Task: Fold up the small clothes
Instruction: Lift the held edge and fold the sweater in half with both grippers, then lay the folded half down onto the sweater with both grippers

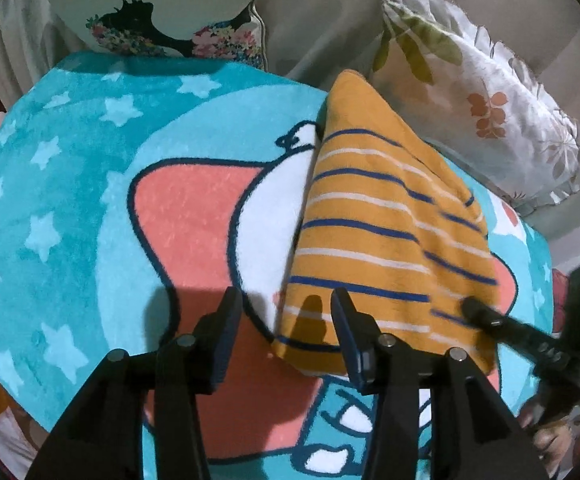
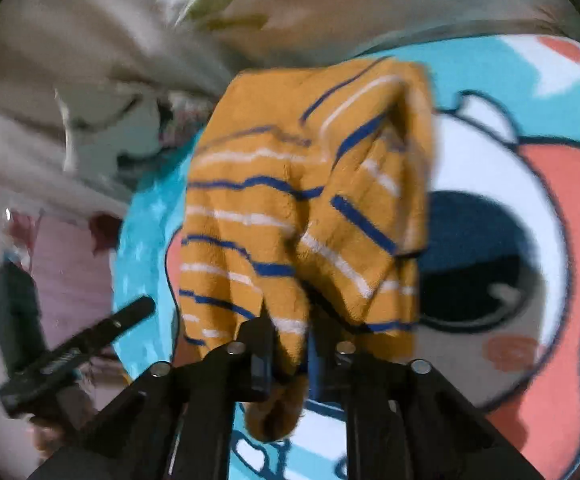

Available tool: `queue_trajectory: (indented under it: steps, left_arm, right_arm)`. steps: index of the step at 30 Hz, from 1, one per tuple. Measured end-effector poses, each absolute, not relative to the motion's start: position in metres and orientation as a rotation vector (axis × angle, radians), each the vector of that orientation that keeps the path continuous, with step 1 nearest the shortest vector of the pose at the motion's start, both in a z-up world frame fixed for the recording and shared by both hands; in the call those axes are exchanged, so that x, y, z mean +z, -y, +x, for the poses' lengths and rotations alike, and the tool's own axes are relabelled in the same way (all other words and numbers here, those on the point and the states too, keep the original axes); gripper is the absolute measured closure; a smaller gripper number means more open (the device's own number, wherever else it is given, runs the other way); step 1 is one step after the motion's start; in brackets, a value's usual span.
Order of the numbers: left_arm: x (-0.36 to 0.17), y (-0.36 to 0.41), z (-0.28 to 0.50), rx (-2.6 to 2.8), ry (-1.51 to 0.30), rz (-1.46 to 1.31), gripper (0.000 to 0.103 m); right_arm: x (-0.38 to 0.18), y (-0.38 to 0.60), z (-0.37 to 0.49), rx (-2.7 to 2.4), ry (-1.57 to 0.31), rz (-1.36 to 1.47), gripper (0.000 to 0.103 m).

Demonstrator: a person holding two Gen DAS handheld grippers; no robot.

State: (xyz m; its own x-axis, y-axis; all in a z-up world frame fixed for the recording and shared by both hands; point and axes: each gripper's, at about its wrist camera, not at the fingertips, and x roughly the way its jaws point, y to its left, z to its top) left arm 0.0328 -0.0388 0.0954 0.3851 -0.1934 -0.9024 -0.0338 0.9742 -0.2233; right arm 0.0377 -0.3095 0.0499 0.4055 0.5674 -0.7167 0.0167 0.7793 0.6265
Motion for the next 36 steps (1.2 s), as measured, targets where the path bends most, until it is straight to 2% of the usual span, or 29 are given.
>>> queue_trajectory:
  steps: [7, 12, 15, 17, 20, 24, 26, 27, 29, 36]
  left_arm:
    - [0.076, 0.063, 0.044, -0.144, -1.221, -0.166, 0.058]
    - [0.080, 0.068, 0.044, -0.157, -1.213, -0.149, 0.058]
    - [0.083, 0.060, 0.044, -0.146, -1.211, -0.162, 0.055]
    - [0.085, 0.052, 0.045, -0.128, -1.205, -0.171, 0.050]
    - [0.086, 0.040, 0.048, -0.098, -1.207, -0.177, 0.049]
    - [0.085, 0.031, 0.051, -0.078, -1.213, -0.167, 0.048]
    - [0.084, 0.030, 0.053, -0.100, -1.220, -0.177, 0.042]
    - [0.083, 0.029, 0.056, -0.123, -1.223, -0.186, 0.039]
    - [0.078, 0.031, 0.063, -0.182, -1.229, -0.199, 0.031]
    - [0.056, 0.047, 0.098, -0.374, -1.262, -0.209, 0.026]
  right_arm:
    - [0.025, 0.346, 0.031, 0.233, -1.166, 0.591, 0.093]
    - [0.019, 0.341, 0.033, 0.220, -1.166, 0.561, 0.089]
    - [0.012, 0.346, 0.030, 0.229, -1.174, 0.601, 0.078]
    - [0.012, 0.354, 0.025, 0.242, -1.174, 0.645, 0.069]
    - [0.020, 0.360, 0.020, 0.271, -1.151, 0.685, 0.065]
    - [0.036, 0.363, 0.017, 0.273, -1.114, 0.649, 0.065]
    - [0.043, 0.366, 0.016, 0.263, -1.093, 0.644, 0.063]
    - [0.047, 0.367, 0.016, 0.256, -1.079, 0.649, 0.059]
    - [0.050, 0.371, 0.017, 0.237, -1.050, 0.672, 0.038]
    - [0.040, 0.361, 0.042, 0.217, -1.044, 0.806, 0.032]
